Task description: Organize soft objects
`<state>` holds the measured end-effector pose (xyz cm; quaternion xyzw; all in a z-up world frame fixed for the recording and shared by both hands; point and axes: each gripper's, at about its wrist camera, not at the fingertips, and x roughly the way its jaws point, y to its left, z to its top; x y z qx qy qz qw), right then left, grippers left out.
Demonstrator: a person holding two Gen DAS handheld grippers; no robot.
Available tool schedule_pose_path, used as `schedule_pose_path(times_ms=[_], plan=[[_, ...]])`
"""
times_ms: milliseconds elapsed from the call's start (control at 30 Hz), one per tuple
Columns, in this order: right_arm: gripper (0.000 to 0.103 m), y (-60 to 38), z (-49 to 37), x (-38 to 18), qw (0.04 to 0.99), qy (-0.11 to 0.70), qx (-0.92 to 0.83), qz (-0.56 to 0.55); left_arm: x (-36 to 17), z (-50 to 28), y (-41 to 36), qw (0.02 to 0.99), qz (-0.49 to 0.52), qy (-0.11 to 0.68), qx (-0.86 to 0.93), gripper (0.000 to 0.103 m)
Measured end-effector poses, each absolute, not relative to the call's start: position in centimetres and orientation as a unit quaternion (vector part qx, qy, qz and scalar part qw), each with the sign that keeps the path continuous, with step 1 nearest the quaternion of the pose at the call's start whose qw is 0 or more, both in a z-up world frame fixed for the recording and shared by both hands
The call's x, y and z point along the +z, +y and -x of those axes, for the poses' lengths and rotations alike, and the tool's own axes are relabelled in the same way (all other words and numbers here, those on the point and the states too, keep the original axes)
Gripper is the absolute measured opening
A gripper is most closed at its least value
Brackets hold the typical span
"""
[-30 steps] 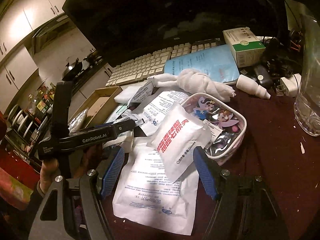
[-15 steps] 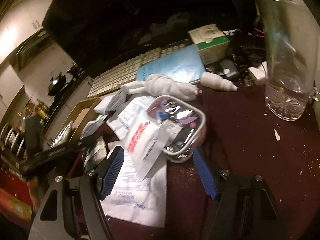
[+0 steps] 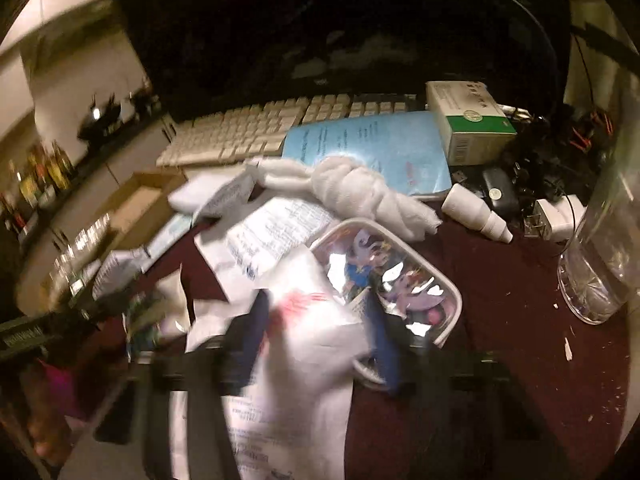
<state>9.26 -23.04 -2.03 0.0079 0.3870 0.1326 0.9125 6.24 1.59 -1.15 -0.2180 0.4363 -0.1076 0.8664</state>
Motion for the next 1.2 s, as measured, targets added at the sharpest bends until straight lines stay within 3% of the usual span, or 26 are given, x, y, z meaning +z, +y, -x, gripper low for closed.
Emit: schedule_pose_path(times_ms=[67, 167, 1000, 1033, 1100, 1133, 1200], plan=[[0.014, -22.6, -8.5, -2.2, 0.915, 0.385, 0.120, 0.018, -1.0, -6.3, 1.4, 0.867, 0.215, 0.436, -0.111, 0.028], [0.001, -22.6, -7.6, -2.3, 0.919, 0.380, 0.101, 0.037, -0.4, -6.1, 1.3, 0.871, 0.213, 0.429, -0.110, 0.028], [0.000, -26.7, -6.6, 1.5, 0.907, 0.350, 0.196, -0.129, 2.3, -4.1, 3.3, 0.880, 0.240, 0.395, -0.111, 0.028], [0.006, -26.5, -6.7, 1.2, 0.902, 0.357, 0.204, -0.134, 2.3, -4.1, 3.3, 0.880, 0.239, 0.396, -0.111, 0.028], [0.050, -25.7, -6.9, 0.5, 0.894, 0.364, 0.220, -0.138, 2.2, -4.1, 3.4, 0.879, 0.240, 0.396, -0.110, 0.028], [0.077, -25.3, -6.8, 0.4, 0.898, 0.357, 0.218, -0.136, 2.1, -4.1, 3.3, 0.879, 0.241, 0.397, -0.111, 0.028], [0.081, -23.9, -6.6, 0.2, 0.902, 0.354, 0.222, -0.112, 2.0, -4.1, 3.4, 0.878, 0.242, 0.398, -0.110, 0.028]])
